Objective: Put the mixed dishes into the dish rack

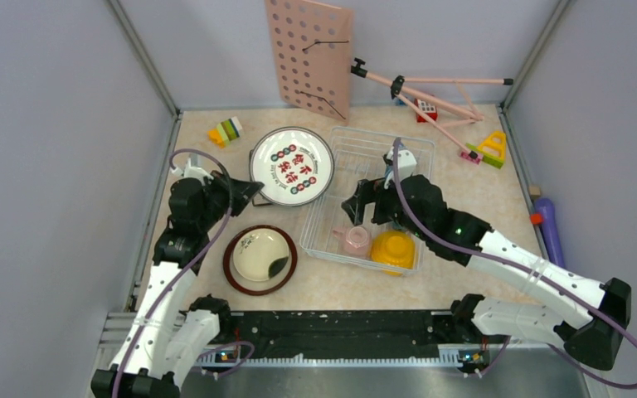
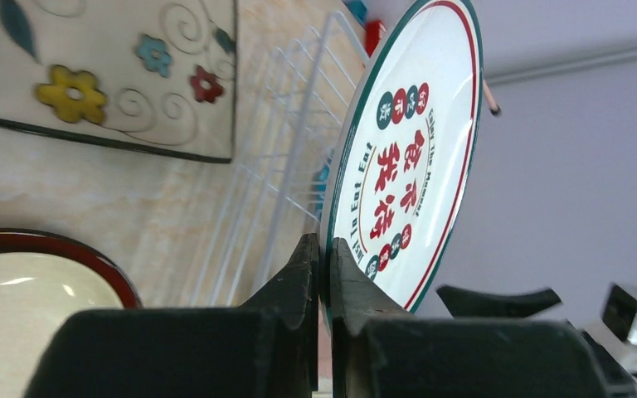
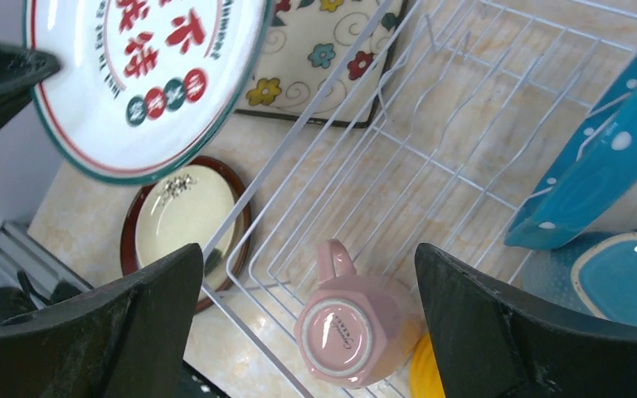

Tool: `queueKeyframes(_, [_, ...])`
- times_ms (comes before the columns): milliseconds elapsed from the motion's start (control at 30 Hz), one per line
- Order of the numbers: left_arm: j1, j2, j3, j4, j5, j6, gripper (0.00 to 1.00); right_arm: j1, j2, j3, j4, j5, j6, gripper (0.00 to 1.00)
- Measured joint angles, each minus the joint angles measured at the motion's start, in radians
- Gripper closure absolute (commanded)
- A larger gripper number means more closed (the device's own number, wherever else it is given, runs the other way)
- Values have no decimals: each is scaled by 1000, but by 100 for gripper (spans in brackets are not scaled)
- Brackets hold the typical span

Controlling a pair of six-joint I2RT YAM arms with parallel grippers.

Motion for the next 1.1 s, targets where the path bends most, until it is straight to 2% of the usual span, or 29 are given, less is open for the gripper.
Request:
queueKeyframes(100, [0,0,0,49,99,-32,100,0,-2,0,4,56,51,3])
queueKeyframes(400, [-2,60,-29,197,262,-89,100,0,-93,-13,21,229,171,1])
queueKeyframes(533, [-10,83,-40,229,304,-90,100,-16,-76,49,-61,272,196,1])
queueKeyframes(633, [-19,84,-51,265,323,-86,100,-116,-14,162,-148,204,221,1])
queueKeyframes(767, [-36,86,-58,301,335,-69,100,-250,17,188,-163,51,241,2])
queueKeyframes(933, [-51,108,-58,312,343,-56,100,-268,24,164,-153,-74,257,8])
queueKeyframes(1100, [-64,127,-58,312,346,-53,100,-269,26,119,-103,-152,267,9])
